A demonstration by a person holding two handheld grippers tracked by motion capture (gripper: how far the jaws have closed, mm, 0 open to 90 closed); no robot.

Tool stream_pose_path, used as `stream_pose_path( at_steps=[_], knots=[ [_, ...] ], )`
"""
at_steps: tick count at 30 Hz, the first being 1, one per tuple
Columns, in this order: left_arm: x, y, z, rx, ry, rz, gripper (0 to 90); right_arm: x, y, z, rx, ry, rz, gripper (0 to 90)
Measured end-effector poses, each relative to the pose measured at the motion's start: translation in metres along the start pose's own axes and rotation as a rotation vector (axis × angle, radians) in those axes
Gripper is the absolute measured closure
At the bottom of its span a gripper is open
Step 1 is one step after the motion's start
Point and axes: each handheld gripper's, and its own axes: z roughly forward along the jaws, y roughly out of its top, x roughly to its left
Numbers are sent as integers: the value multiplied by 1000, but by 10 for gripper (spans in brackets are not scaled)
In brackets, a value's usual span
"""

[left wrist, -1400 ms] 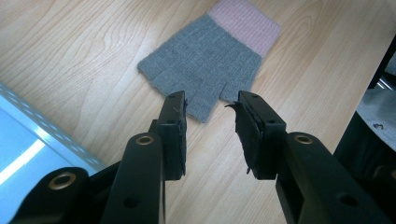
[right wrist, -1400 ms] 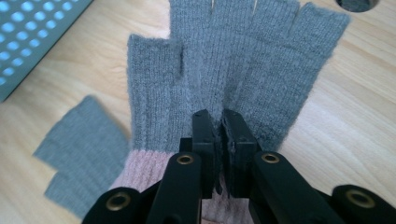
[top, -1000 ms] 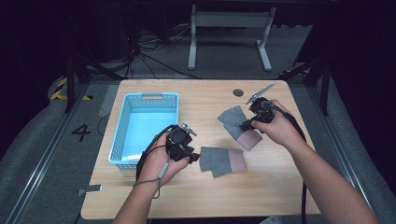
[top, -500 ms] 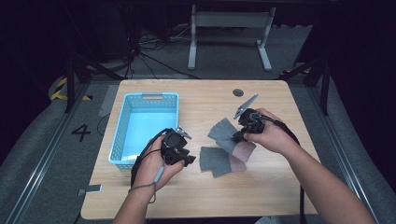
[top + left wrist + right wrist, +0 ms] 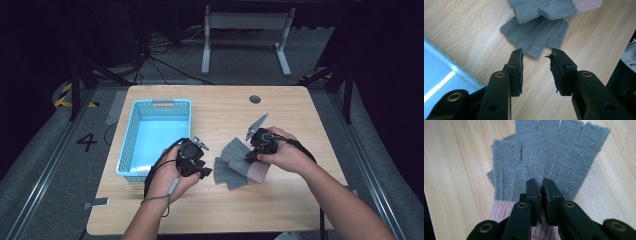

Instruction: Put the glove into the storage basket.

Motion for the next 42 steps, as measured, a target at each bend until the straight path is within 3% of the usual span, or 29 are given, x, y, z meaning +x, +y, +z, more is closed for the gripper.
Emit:
stream_pose_path(
  at_steps=[6, 12, 14, 17, 23, 26, 32, 37, 42],
  knots=[
    [-2, 4, 5, -7, -15, 13, 653, 3, -3, 11, 14, 6, -14, 842],
    [0, 5, 13, 10, -5, 8, 667, 6, -6, 21, 26, 13, -32, 841],
    [-2, 7, 15, -10, 23, 36, 643, 7, -6, 23, 27, 15, -41, 841],
    [-3, 9, 18, 5, 7, 36, 610, 7, -6, 27, 34, 14, -46, 839],
    [-1, 10, 20, 34, -11, 17, 684, 8, -8, 33, 40, 12, -38, 830],
    [-1, 10, 21, 55, -1, 14, 701, 8, -9, 35, 33, 9, -36, 811],
    [0, 12, 23, 77, -1, 14, 742, 11, -12, 26, -31, 6, -29, 759],
    [1, 13, 25, 71, 2, 22, 759, 13, -22, 13, -102, -8, 19, 722],
    [0, 12, 29, 51, -19, 33, 714, 12, -35, 2, -173, -11, 70, 705]
  ],
)
